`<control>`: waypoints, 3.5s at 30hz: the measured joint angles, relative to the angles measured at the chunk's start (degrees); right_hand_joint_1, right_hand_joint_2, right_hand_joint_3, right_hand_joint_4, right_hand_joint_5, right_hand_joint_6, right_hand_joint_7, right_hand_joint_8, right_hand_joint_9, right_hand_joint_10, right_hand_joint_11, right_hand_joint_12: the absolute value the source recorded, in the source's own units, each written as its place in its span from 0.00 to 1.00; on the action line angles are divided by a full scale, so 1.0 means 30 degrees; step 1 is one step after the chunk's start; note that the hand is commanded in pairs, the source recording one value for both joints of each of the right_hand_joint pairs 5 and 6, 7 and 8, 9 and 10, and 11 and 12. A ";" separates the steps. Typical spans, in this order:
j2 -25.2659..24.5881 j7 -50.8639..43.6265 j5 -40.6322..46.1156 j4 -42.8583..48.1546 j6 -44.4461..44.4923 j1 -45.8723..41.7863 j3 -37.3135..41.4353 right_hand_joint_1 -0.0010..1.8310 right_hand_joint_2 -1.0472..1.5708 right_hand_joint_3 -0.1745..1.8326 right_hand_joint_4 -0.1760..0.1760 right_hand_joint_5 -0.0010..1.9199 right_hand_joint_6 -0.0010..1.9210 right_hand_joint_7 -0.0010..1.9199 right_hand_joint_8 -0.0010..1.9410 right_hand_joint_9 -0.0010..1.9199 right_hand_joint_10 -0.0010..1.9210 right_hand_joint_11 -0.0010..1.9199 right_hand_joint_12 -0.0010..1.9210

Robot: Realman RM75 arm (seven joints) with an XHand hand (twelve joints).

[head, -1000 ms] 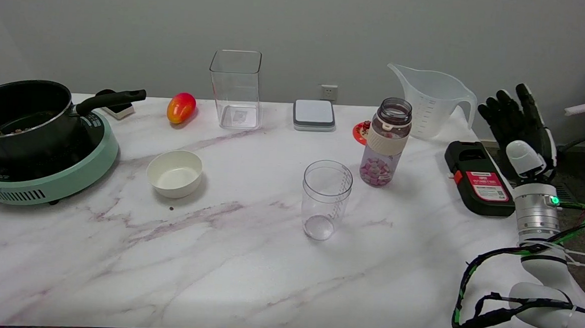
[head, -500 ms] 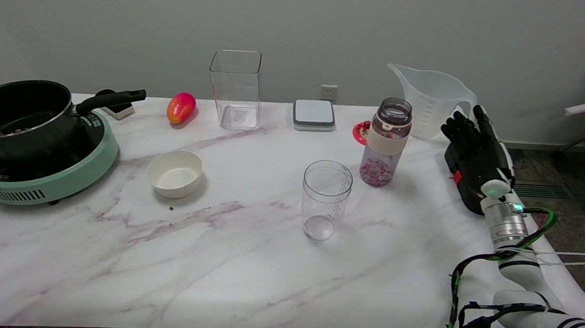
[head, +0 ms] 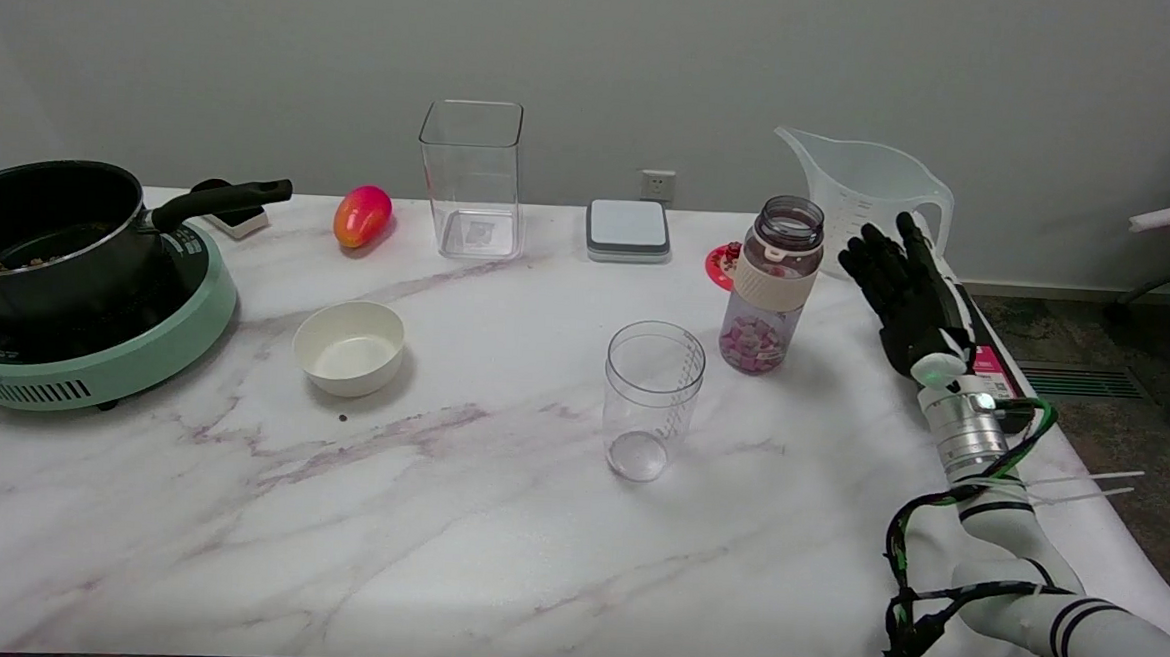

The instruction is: Pick up the black plastic bottle.

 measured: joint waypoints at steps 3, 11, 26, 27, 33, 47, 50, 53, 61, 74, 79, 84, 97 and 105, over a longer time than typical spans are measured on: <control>-0.0035 0.0187 -0.0589 -0.0279 0.0046 0.0458 -0.0106 0.66 0.00 0.58 0.50 0.02 0.02 0.17 0.17 0.19 0.19 0.19 0.19; -0.0144 0.0464 -0.1741 -0.0501 0.0045 0.1479 -0.0460 0.66 0.00 0.60 0.50 0.03 0.03 0.18 0.18 0.19 0.19 0.19 0.19; -0.0319 0.0264 -0.4107 -0.1366 -0.0827 0.2971 -0.0944 0.67 0.00 0.62 0.50 0.03 0.03 0.19 0.18 0.20 0.20 0.20 0.20; -0.0326 0.0189 -0.4199 -0.1407 -0.0900 0.3022 -0.0956 0.67 0.00 0.62 0.50 0.03 0.03 0.19 0.19 0.20 0.20 0.20 0.20; -0.0419 -0.0399 -0.4792 -0.1739 -0.1488 0.3332 -0.1030 0.67 0.00 0.62 0.50 0.03 0.03 0.19 0.19 0.20 0.20 0.20 0.20; -0.0882 -0.1147 -0.5419 -0.2348 -0.2338 0.3688 -0.1088 0.72 0.04 0.58 0.50 0.05 0.05 0.25 0.24 0.20 0.20 0.20 0.20; -0.0948 -0.1242 -0.5485 -0.2413 -0.2449 0.3745 -0.1091 0.73 0.07 0.57 0.50 0.05 0.05 0.27 0.27 0.20 0.20 0.19 0.19; -0.1006 -0.1324 -0.5524 -0.2476 -0.2539 0.3801 -0.1090 0.75 0.11 0.56 0.50 0.05 0.05 0.29 0.29 0.20 0.20 0.19 0.19; -0.1100 -0.1456 -0.5626 -0.2575 -0.2719 0.3910 -0.1051 0.78 0.25 0.48 0.50 0.06 0.06 0.34 0.33 0.29 0.29 0.19 0.19; -0.1150 -0.1546 -0.5692 -0.2715 -0.2841 0.4028 -0.1001 0.82 0.36 0.41 0.50 0.11 0.11 0.42 0.41 0.42 0.42 0.24 0.24; -0.1154 -0.1151 -0.5770 -0.2633 -0.2839 0.4096 -0.1358 0.82 0.39 0.42 0.50 0.19 0.19 0.49 0.49 0.47 0.47 0.28 0.28; -0.1160 -0.1179 -0.5781 -0.2649 -0.2844 0.4138 -0.1330 0.83 0.43 0.48 0.50 0.27 0.27 0.54 0.54 0.51 0.51 0.32 0.32; -0.1174 -0.1449 -0.5659 -0.2775 -0.3091 0.4196 -0.1077 0.84 0.51 0.63 0.50 0.46 0.46 0.59 0.58 0.55 0.55 0.41 0.41; -0.1174 -0.1569 -0.5618 -0.2830 -0.3207 0.4208 -0.0949 0.84 0.54 0.62 0.50 0.64 0.64 0.68 0.67 0.62 0.62 0.50 0.50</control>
